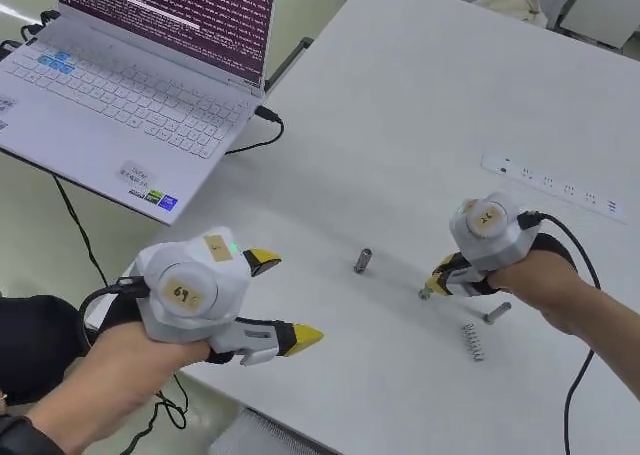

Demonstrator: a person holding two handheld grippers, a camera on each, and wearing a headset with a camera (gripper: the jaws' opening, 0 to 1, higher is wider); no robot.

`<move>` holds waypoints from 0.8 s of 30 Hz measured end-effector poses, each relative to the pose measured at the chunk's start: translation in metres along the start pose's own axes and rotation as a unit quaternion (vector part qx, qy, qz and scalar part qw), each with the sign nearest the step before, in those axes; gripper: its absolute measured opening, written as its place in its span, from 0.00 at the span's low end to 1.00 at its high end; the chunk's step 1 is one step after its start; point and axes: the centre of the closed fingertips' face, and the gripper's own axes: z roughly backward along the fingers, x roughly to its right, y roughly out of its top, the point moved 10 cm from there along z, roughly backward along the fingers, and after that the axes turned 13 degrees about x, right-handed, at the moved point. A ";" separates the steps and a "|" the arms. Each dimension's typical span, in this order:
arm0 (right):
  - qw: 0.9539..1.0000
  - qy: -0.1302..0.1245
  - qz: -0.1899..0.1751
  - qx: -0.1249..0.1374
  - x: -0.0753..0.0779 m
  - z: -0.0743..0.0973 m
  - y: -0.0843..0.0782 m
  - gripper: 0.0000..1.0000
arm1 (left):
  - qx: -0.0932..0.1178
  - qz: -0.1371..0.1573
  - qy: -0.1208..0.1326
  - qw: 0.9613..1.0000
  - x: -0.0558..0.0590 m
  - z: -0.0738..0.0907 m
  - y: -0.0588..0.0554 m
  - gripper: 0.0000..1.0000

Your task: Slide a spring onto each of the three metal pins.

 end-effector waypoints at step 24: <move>1.000 0.012 -0.004 0.002 -0.002 -0.007 -0.006 0.14 | -0.008 0.002 0.005 1.000 -0.002 0.000 0.000 0.56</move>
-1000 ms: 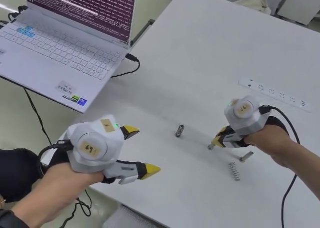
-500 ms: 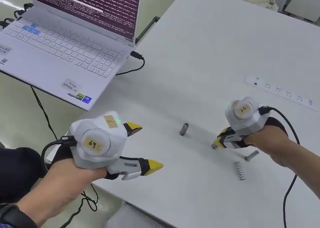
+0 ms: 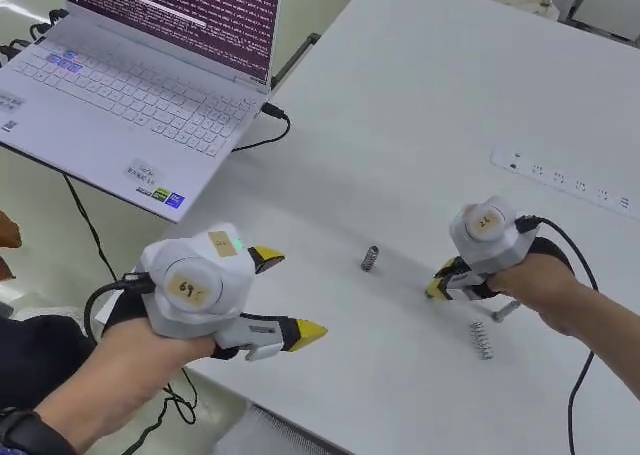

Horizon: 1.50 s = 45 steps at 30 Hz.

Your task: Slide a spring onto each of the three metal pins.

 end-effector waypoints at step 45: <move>0.991 -0.086 -0.038 0.093 -0.044 0.112 -0.052 0.30 | 0.024 -0.015 -0.006 1.000 0.035 -0.005 0.018 0.56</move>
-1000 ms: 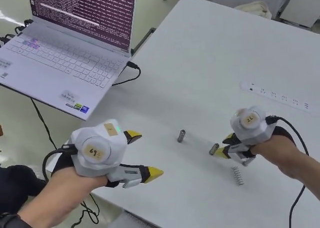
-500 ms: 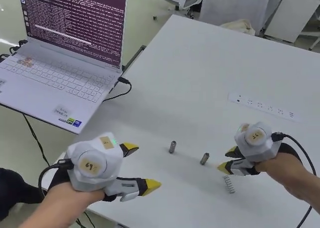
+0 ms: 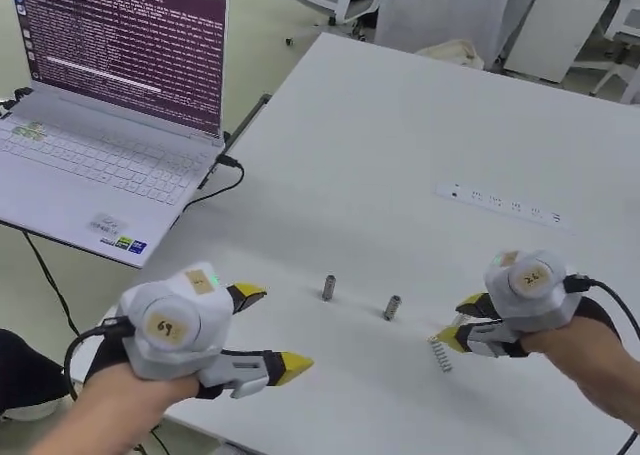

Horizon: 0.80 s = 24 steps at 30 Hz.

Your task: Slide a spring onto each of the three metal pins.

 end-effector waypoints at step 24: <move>0.985 -0.094 -0.095 0.105 -0.018 0.078 -0.039 0.36 | 0.014 0.005 0.003 1.000 0.008 -0.007 0.008 0.56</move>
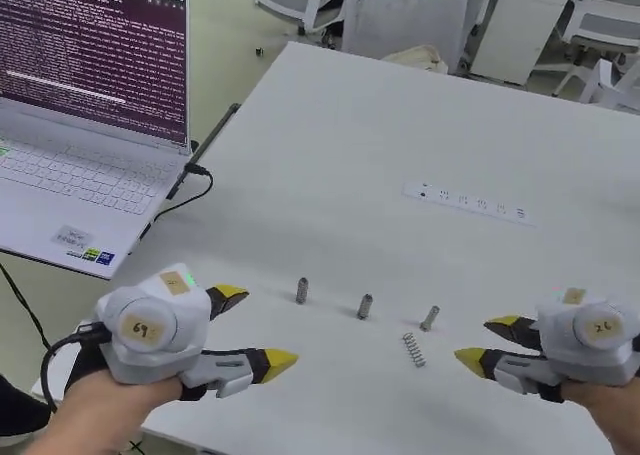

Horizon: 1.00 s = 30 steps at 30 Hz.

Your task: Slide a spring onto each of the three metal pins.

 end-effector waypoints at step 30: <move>0.992 -0.033 -0.104 0.060 -0.003 0.046 -0.034 0.51 | 0.000 0.006 0.019 1.000 -0.004 -0.012 0.002 0.56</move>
